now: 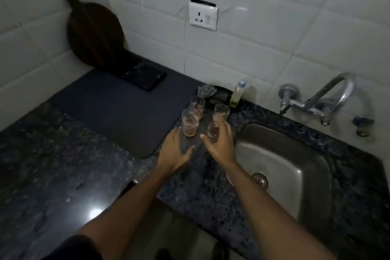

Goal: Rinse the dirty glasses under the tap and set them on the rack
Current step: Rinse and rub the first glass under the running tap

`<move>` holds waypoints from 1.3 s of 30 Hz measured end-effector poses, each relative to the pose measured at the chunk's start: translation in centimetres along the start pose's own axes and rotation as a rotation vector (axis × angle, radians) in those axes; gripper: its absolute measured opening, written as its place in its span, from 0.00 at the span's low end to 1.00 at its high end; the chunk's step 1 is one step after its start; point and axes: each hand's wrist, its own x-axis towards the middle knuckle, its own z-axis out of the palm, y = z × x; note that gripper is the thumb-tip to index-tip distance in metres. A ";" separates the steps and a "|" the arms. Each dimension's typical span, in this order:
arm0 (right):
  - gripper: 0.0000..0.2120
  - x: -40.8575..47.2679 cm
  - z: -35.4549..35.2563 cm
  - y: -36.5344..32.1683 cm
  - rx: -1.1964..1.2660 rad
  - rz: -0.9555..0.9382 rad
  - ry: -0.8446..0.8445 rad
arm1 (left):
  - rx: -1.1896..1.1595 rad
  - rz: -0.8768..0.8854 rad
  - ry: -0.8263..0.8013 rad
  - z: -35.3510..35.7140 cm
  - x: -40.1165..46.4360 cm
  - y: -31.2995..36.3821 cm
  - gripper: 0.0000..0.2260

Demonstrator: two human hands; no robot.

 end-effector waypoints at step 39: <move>0.32 -2.4 -15.2 5.6 0.072 0.272 0.686 | -0.138 0.558 0.149 7.8 6.5 19.3 0.21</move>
